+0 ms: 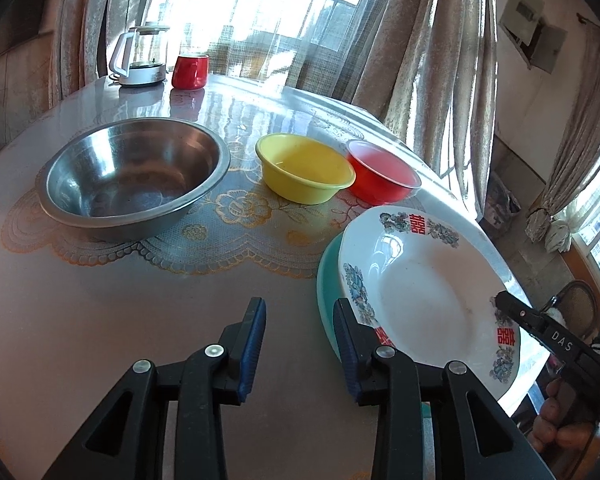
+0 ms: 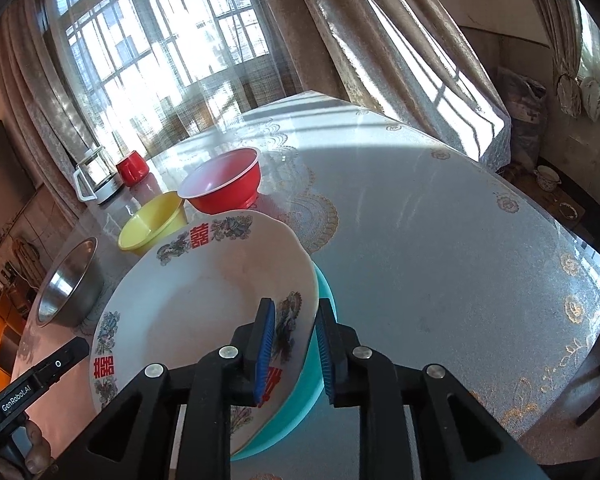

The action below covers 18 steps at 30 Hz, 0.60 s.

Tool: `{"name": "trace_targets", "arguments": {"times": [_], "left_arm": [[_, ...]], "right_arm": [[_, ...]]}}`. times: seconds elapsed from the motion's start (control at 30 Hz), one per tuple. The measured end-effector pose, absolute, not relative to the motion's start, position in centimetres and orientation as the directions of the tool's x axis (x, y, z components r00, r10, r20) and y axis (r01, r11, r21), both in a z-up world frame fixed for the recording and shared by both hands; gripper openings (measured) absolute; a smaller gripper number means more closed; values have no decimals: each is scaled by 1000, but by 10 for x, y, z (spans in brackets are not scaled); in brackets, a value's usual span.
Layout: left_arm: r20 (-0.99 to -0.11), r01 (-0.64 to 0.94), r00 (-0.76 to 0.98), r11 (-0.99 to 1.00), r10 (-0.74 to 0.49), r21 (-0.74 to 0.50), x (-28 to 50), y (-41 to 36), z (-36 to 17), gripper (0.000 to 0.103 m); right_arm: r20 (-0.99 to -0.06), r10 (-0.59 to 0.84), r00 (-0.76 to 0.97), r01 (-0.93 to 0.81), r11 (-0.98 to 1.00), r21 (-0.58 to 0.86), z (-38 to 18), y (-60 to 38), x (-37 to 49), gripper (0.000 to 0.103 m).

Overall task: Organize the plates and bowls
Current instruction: 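Move both tools over to the steel basin rim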

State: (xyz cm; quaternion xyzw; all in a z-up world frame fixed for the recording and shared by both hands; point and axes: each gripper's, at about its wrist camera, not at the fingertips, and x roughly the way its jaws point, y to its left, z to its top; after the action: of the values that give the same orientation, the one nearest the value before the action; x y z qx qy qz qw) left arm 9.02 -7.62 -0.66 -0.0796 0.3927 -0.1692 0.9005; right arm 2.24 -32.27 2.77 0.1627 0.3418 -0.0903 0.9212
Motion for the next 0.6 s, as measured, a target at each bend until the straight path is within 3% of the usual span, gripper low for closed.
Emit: {"name": "trace_targets", "arguments": {"times": [0.07, 0.2, 0.37, 0.6], "left_arm": [[-681, 232, 650, 941, -337, -245, 88, -69, -6, 36], [-685, 181, 672, 959, -281, -216, 88, -45, -7, 36], [-686, 110, 705, 983, -181, -146, 92, -11, -10, 36], [-675, -26, 730, 981, -111, -190, 110, 61, -5, 42]], "right_arm": [[-633, -99, 768, 296, 931, 214, 36, -320, 17, 32], [-590, -109, 800, 264, 947, 184, 55, -306, 15, 34], [-590, 57, 806, 79, 976, 202, 65, -257, 35, 34], [-651, 340, 679, -155, 933, 326, 49, -173, 93, 34]]}}
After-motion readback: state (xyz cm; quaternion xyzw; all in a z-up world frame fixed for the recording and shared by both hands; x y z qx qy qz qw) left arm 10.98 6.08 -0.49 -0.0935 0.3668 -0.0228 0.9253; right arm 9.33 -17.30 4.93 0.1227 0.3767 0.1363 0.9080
